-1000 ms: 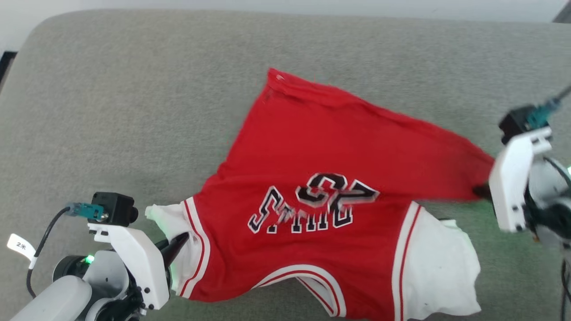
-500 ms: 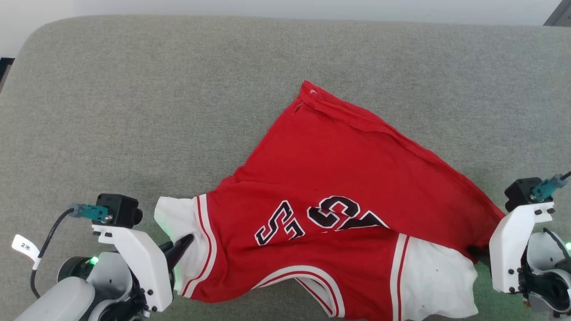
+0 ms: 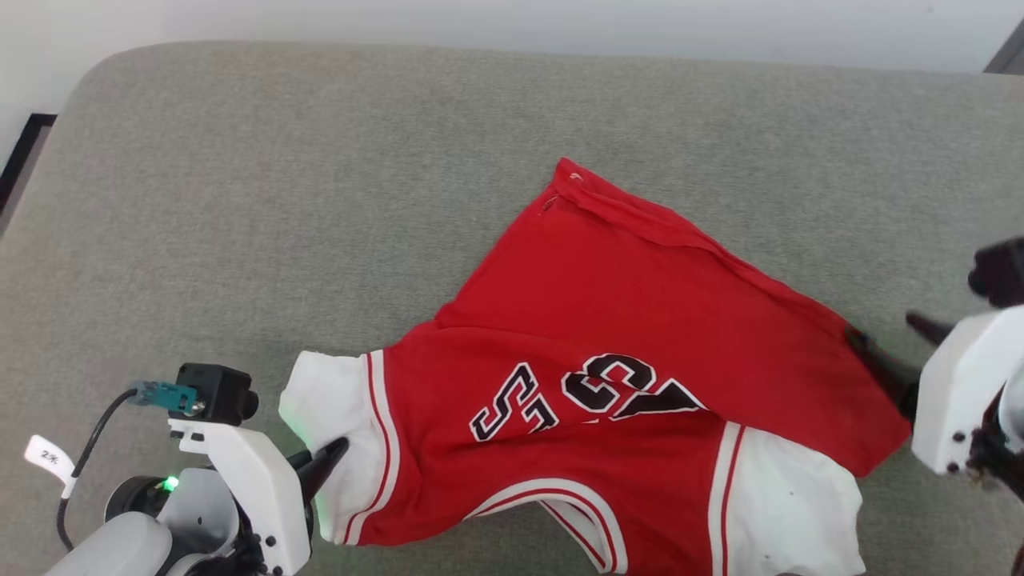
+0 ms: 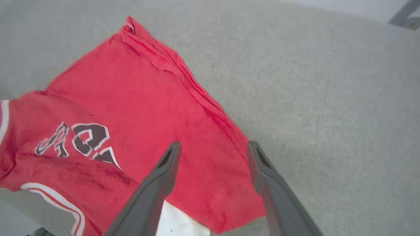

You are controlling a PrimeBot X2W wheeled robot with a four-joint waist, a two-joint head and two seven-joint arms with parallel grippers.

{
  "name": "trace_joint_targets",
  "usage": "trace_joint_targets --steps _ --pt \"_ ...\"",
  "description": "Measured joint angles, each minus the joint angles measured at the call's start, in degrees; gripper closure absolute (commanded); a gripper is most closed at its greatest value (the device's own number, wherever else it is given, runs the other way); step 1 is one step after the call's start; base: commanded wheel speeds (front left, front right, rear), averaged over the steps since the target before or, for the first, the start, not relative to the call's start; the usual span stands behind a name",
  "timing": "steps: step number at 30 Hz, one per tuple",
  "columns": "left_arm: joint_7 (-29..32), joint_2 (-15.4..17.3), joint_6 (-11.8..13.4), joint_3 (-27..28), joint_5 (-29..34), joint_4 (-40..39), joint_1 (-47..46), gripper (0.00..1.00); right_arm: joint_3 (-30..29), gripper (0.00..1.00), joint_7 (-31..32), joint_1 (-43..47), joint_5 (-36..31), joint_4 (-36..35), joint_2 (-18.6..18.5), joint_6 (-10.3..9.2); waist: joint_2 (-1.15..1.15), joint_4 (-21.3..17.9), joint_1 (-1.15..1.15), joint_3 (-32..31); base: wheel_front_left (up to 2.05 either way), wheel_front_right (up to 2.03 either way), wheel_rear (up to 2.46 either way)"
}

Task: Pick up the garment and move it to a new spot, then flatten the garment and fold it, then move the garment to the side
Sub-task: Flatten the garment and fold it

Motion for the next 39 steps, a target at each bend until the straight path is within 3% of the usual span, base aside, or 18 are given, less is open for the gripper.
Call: trace_joint_targets --steps 5,11,18,25,33,39 --pt "0.5 -0.4 -0.3 -0.6 0.2 -0.1 -0.4 1.0 3.0 0.0 -4.0 -4.0 -0.9 -0.9 0.2 0.0 0.0 1.8 0.0 0.2 0.0 0.0 0.0" --pt "1.2 -2.1 -1.4 -1.9 0.9 0.3 -2.2 1.0 9.4 0.0 -8.7 -11.5 -0.5 5.4 -1.0 -0.03 0.0 5.0 0.0 0.7 0.0 0.0 0.0" --pt "1.8 -5.0 -3.4 -3.7 1.8 2.4 -5.3 1.0 17.3 0.0 -12.0 -22.9 1.0 18.3 -3.7 -0.03 0.0 10.2 0.0 2.2 0.0 0.0 0.0" --pt "2.0 -8.8 -6.5 -5.5 2.7 5.6 -9.1 1.0 26.5 0.0 -14.2 -35.8 1.7 36.8 -7.8 -0.04 0.0 16.1 0.0 5.0 0.0 0.0 0.0" --pt "1.9 -12.0 -9.0 -6.9 3.6 8.8 -11.5 1.0 38.6 0.0 -11.2 -42.4 3.8 49.6 -10.2 -0.03 0.0 19.8 0.0 7.8 0.0 0.0 0.0" --pt "1.4 -13.6 -10.7 -7.3 3.6 11.5 -13.1 1.0 45.6 0.0 -12.5 -46.9 6.5 56.5 -10.4 0.03 0.0 21.1 0.0 9.2 0.0 0.0 0.0"
